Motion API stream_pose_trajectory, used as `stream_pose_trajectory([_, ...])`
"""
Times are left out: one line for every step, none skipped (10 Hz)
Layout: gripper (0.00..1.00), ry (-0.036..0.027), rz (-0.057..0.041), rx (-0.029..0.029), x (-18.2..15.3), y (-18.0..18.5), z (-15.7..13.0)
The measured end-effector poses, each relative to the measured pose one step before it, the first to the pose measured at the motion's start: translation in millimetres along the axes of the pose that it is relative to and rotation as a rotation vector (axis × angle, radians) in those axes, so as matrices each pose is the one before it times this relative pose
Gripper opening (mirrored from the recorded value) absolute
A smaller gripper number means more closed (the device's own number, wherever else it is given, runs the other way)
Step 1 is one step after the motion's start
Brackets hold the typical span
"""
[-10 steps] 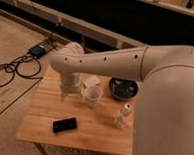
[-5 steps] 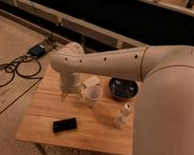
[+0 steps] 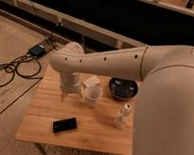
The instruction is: Knock the bottle over
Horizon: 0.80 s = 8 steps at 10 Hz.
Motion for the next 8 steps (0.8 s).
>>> stream_pose_trajectory([0.65,0.00294,0.01825,0.01339,-4.74,-12.64,-0.18])
stream_pose_trajectory([0.65,-0.002,0.02161,0.01572,-5.9,-16.2,-2.73])
stream_pose_trajectory([0.65,-0.0042,0.01788,0.01505,-5.02,-14.24,-3.04])
stream_pose_trajectory([0.65,-0.00177,0.01511,0.01203,-3.42,-11.47,-1.46])
stream_pose_trajectory([0.65,-0.00499,0.02614,0.01912,-6.22,-19.15,-2.02])
stream_pose_trajectory([0.65,-0.00447,0.02712,0.01551,-6.09,-18.93,-0.79])
stream_pose_trajectory([0.65,-0.00442,0.02062,0.00983,-4.57,-13.84,-0.12])
stream_pose_trajectory([0.65,-0.00793,0.03165,0.00645,-5.87,-18.54,-0.75])
